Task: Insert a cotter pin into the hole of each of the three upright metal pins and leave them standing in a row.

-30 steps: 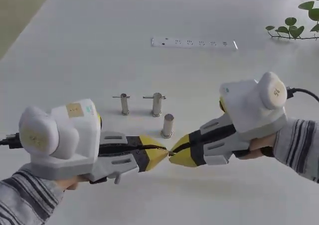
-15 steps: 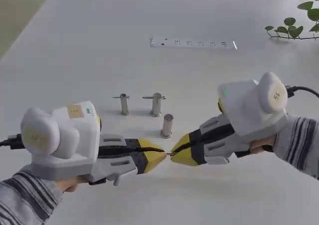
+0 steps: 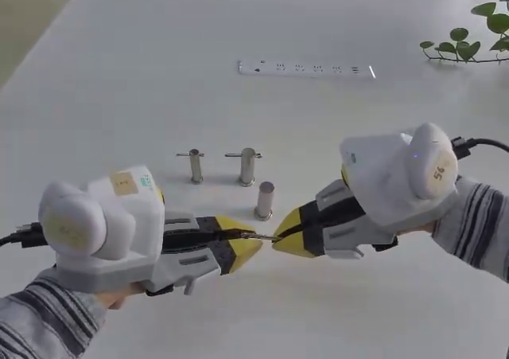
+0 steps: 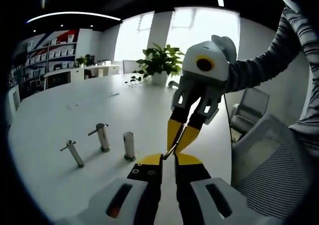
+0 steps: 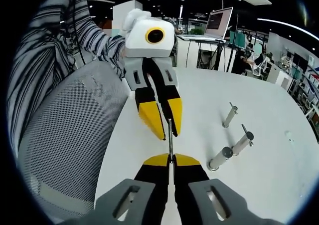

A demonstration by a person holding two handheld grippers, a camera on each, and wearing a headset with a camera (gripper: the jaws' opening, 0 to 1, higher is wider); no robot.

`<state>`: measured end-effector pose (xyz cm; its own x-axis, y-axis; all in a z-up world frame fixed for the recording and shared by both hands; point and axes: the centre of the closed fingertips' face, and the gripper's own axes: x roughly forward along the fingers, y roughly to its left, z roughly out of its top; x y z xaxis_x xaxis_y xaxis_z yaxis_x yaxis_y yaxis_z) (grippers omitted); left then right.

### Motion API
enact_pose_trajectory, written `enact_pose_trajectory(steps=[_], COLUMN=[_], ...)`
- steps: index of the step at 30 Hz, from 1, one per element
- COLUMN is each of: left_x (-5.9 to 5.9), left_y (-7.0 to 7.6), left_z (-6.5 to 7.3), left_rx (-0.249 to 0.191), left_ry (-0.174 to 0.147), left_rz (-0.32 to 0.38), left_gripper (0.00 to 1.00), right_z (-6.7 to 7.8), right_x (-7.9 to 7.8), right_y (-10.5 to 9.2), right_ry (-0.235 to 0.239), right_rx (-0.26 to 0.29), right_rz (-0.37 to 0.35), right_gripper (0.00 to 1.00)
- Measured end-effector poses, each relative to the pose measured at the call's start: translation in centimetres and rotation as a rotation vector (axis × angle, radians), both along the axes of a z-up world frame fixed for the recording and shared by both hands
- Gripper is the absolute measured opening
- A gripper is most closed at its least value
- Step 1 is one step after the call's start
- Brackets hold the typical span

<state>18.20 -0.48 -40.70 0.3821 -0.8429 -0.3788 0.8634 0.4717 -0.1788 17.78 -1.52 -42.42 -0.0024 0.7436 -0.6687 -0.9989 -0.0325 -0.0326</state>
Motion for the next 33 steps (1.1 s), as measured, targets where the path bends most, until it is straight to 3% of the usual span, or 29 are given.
enact_pose_trajectory(steps=[4, 8, 15, 18, 21, 33], left_x=[0.3, 1.1, 3.1, 4.1, 5.0, 7.2], left_y=[0.0, 0.2, 0.3, 0.3, 0.5, -0.1], left_z=[-0.5, -0.7, -1.0, -1.1, -1.6, -3.5], left_rx=[-0.006, -0.008, 0.005, -0.002, 0.02, 0.053], left_ry=[0.025, 0.013, -0.04, -0.055, -0.067, -0.045], left_rz=[0.032, 0.089, 0.176, 0.231, 0.262, 0.346], left_gripper=[0.15, 0.21, 0.3, 0.3, 0.3, 0.26], right_z=[-0.1, -0.3, -0.6, -0.6, -0.9, -2.6], right_x=[1.1, 2.0, 4.3, 4.9, 5.5, 7.7], right_y=[-0.6, -1.4, -3.1, -3.5, -3.8, -4.7], right_ry=[-0.014, -0.03, -0.055, -0.064, -0.071, -0.082], right_rx=[-0.005, -0.015, -0.033, -0.037, -0.044, -0.07], right_rz=[-0.031, -0.059, -0.111, -0.123, -0.13, -0.152], right_gripper=[0.0, 0.0, 0.0, 0.0, 0.0, 0.0])
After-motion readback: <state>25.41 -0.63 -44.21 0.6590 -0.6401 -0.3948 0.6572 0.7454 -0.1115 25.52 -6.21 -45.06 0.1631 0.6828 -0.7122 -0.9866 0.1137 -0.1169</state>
